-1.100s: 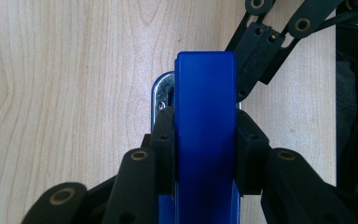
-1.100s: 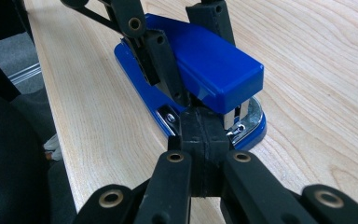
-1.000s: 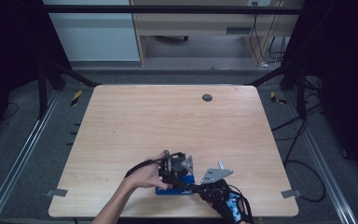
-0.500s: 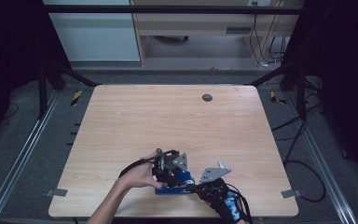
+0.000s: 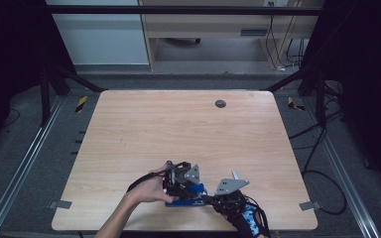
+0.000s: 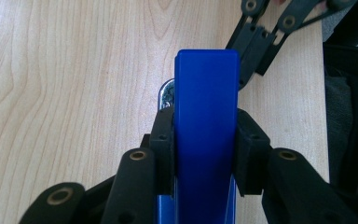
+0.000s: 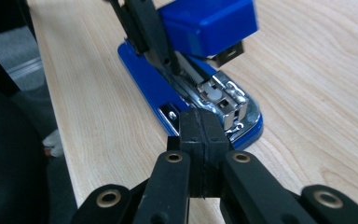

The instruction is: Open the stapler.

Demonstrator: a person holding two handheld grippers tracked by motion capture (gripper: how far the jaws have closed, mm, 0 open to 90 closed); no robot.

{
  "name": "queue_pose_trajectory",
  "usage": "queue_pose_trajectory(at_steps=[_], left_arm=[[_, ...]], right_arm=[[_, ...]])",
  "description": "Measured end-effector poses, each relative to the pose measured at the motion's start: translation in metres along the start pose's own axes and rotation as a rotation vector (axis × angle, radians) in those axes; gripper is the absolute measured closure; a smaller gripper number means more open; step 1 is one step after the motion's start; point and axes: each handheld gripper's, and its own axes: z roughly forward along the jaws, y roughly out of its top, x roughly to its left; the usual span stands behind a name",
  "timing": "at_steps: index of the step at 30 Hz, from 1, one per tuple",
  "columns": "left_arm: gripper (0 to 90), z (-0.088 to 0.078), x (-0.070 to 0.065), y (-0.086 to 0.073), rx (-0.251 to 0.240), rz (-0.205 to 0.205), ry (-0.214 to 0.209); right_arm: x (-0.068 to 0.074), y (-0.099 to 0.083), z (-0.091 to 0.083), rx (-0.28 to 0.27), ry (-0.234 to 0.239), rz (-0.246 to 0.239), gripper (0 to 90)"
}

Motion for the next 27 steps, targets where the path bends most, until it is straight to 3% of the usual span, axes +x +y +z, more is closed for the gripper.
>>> queue_pose_trajectory(at_steps=[11, 27], left_arm=[[65.3, -0.0005, -0.0002, -0.0013, -0.007, -0.007, 0.0], [65.0, -0.0057, -0.0008, -0.005, -0.022, -0.017, 0.004]], right_arm=[[-0.0022, 0.0002, -0.0059, -0.027, -0.011, -0.001, 87.0], [-0.0049, 0.0057, -0.0082, -0.095, -0.012, 0.023, 90.0]])
